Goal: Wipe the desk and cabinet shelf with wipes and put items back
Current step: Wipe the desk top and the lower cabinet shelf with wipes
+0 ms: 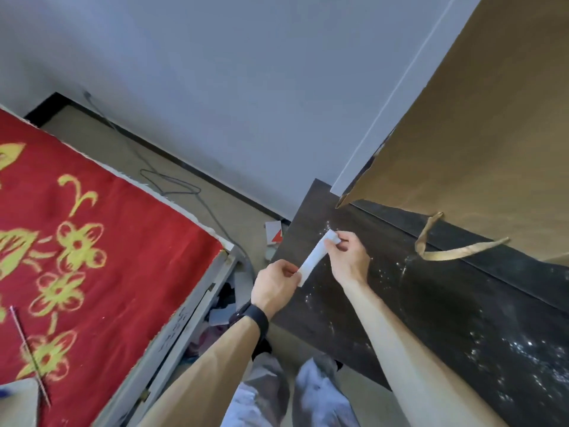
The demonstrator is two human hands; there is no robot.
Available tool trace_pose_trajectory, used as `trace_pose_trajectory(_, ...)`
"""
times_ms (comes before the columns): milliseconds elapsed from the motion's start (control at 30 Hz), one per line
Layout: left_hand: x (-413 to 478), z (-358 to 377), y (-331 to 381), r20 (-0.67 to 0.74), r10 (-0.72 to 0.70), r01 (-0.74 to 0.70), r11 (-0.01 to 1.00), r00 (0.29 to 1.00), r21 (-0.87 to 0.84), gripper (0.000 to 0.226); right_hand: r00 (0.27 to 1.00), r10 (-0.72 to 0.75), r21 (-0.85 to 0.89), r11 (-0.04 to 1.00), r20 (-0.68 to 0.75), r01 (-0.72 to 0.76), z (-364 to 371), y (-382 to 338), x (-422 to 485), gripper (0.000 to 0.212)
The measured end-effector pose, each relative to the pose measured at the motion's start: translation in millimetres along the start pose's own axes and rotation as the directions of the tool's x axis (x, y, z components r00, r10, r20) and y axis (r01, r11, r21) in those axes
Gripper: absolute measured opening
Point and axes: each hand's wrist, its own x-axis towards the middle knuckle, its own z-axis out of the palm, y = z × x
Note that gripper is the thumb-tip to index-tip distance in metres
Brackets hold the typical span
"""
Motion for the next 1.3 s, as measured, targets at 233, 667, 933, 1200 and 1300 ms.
trace_pose_trajectory(233, -7, -9, 4, -0.029, 0.196, -0.190, 0.971, 0.980, 0.143, 0.049, 0.965, 0.136, 0.203, 0.962, 0.222, -0.183, -6, 5, -16, 0.022)
trace_pose_trajectory(667, -27, -20, 22, 0.187, 0.248, -0.218, 0.961, 0.950, -0.169, 0.020, 0.939, -0.031, 0.264, 0.962, 0.343, -0.065, -61, 5, -49, 0.004)
trace_pose_trajectory(933, -24, -15, 6, 0.244, 0.081, -0.021, 0.971, 0.966, -0.239, 0.013, 0.943, 0.032, 0.201, 0.974, 0.332, -0.104, -34, 33, -48, 0.015)
trace_pose_trajectory(1200, -13, -18, -7, 0.050, 0.049, -0.045, 0.996, 0.998, -0.078, 0.019, 0.982, 0.003, 0.100, 0.995, 0.191, -0.022, 3, 26, -36, 0.021)
trace_pose_trajectory(1300, -5, -21, -20, -0.113, 0.099, -0.083, 0.987, 0.989, 0.134, 0.040, 0.989, -0.135, -0.138, 0.980, 0.057, 0.141, 14, 27, -26, 0.044)
